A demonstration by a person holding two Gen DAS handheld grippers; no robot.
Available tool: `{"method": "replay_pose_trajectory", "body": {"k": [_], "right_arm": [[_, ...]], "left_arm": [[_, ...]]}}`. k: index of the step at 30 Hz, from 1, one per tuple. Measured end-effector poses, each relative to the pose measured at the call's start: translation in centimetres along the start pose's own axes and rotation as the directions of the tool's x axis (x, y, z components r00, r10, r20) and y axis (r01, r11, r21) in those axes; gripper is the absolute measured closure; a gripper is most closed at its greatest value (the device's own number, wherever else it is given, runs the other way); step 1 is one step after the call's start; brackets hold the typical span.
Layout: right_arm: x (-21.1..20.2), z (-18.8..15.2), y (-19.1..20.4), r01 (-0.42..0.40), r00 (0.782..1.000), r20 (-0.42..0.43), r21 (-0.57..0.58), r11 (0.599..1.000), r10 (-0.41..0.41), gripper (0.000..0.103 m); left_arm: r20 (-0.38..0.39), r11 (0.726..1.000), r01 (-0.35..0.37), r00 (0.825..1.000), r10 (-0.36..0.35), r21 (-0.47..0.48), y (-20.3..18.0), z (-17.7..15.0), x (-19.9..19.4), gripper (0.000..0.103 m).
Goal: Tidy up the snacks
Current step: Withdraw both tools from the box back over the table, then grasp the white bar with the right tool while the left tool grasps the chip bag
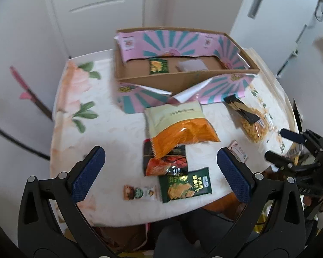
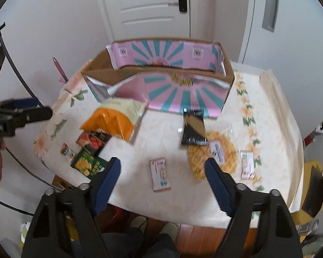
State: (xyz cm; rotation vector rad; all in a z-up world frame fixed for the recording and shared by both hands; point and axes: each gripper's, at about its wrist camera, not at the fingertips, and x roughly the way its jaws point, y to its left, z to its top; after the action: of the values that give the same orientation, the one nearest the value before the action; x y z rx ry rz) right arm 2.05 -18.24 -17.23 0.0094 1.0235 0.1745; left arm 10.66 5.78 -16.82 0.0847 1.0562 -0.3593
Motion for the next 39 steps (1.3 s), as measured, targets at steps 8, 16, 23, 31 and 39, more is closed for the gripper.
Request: {"method": "replay_pose_trajectory", "body": {"k": [8,16,23,31,39], "right_arm": [[2.4,-1.6,0.6,0.025,0.999,-0.036,-0.012,1.0,-0.025,0.04],[5.1,-2.3,0.8,0.021,0.996,-0.08,-0.075,0.997,-0.027,0.048],[7.8,-3.2,0.7,-0.002,0.992,-0.124,-0.122,0.992,-0.013,0.069],[8.5,-3.2,0.9,-0.026,0.994,-0.113,-0.197,0.98,0.004,0.069],[8.7,-3.2,2.1,-0.057,0.994,-0.107,-0.286,0.956,0.028,0.082]], "left_arm": [[-0.033,0.997,0.06,0.998,-0.059,0.041,-2.3,1.6,3.0,0.0],[-0.072,0.998,0.052,0.996,-0.05,0.033,-2.8,2.4,5.6,0.0],[-0.096,0.999,0.033,0.995,-0.033,-0.011,-2.7,2.4,7.0,0.0],[-0.109,0.999,-0.003,0.994,-0.002,-0.047,-2.9,2.8,8.0,0.0],[-0.122,0.995,-0.042,0.992,0.031,-0.086,-3.5,3.6,9.2,0.0]]}}
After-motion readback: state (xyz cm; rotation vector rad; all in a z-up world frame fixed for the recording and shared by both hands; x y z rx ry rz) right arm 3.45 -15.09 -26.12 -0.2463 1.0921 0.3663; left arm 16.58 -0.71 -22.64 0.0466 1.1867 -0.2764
